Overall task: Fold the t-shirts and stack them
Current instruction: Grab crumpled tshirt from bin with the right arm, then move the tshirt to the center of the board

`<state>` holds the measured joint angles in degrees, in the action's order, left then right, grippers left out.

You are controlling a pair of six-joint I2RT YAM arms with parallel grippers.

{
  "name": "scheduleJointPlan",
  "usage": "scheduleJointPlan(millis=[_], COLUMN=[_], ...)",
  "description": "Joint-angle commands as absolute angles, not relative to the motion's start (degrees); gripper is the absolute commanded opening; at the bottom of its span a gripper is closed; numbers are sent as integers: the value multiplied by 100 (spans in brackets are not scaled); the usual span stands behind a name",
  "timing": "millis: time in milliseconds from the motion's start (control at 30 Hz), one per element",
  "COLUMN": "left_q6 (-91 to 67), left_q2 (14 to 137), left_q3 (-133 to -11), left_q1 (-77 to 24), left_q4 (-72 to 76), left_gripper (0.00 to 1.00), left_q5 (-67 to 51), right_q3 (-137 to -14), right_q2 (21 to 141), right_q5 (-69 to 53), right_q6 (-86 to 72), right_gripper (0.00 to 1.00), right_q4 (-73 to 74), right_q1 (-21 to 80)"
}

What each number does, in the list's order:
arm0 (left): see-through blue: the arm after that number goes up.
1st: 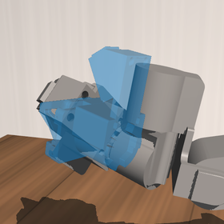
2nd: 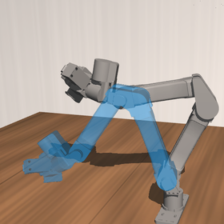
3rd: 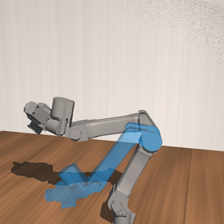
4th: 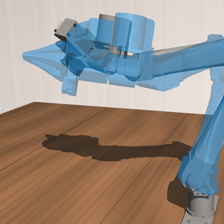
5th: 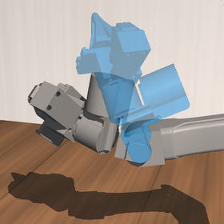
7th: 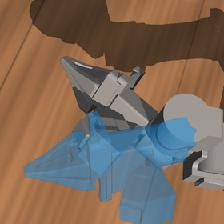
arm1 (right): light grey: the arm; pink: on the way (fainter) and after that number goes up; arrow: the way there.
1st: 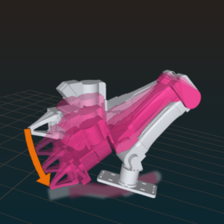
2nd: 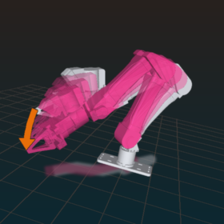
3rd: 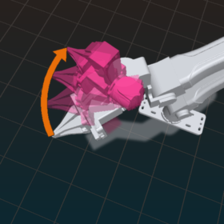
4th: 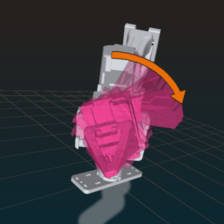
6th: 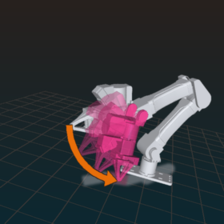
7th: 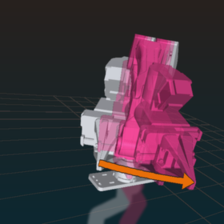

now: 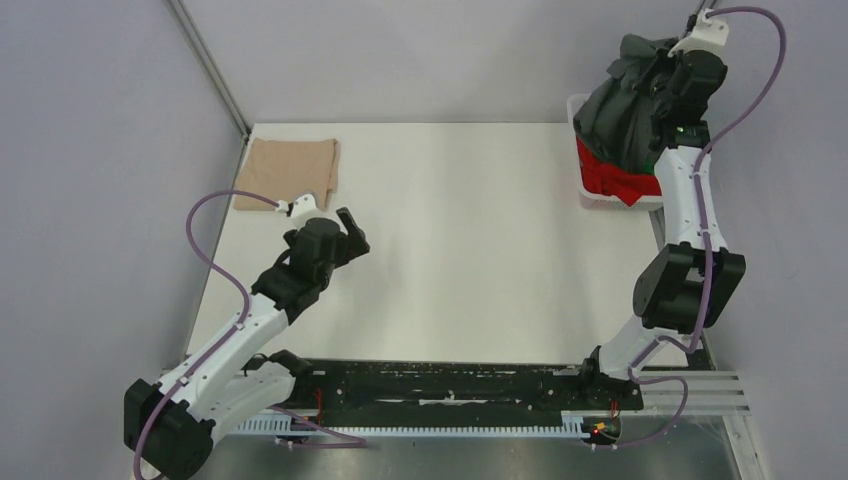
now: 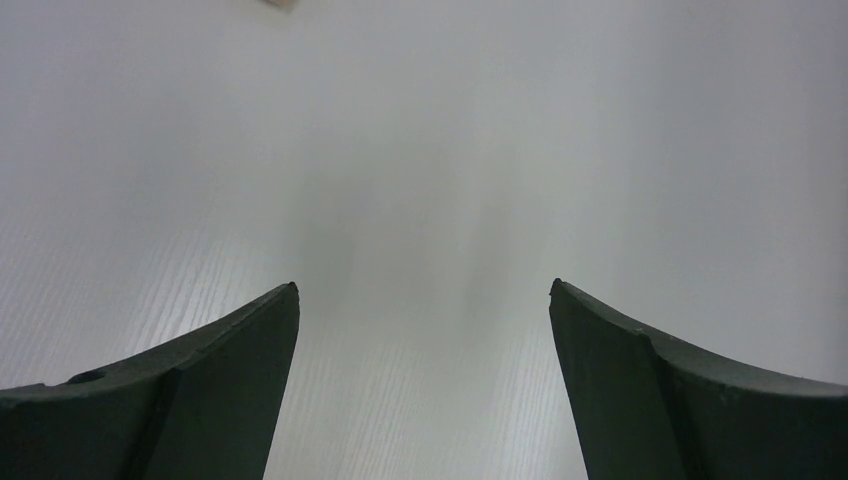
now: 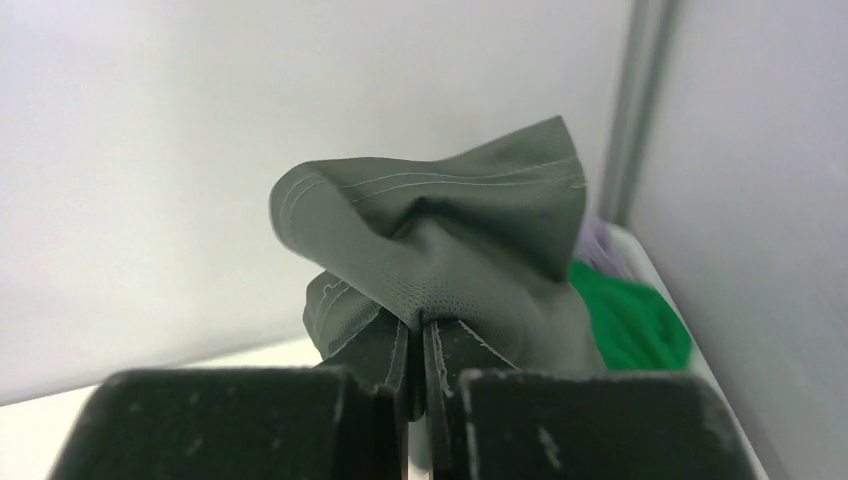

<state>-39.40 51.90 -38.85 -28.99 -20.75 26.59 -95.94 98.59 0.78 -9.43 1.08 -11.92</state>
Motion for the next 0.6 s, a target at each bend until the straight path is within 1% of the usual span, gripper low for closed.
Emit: scheduleJointPlan(millis=[0, 200, 267, 333, 467, 567], left_q6=[-3868, -3891, -3894, -3903, -3919, -3926], left_q2=[5190, 5185, 5168, 5157, 5142, 5097], left_q3=[-4035, -4034, -4031, -4018, -4009, -4011], left_q1=[-2889, -2887, -2884, -2883, -2891, -2884], left_q4=[-1790, -1767, -1759, -1749, -1758, -1758], left_gripper=[100, 100, 100, 100, 100, 100], left_q5=[2575, 2488, 2470, 2440, 2410, 2408], right_q3=[-10092, -10015, -10023, -10181, -10684, -11011], right_q2=[9511, 9227, 9182, 9173, 9235, 9322], right_q5=[-1650, -2939, -3141, -3092, -2751, -2887], right_q6=[-1313, -2177, -2496, -2746, -2855, -3242], right_gripper=[0, 0, 0, 0, 0, 0], right_q4=[-1341, -2575, -3236, -3686, -3895, -3999], right_q1=[-1182, -982, -880, -789, -611, -459])
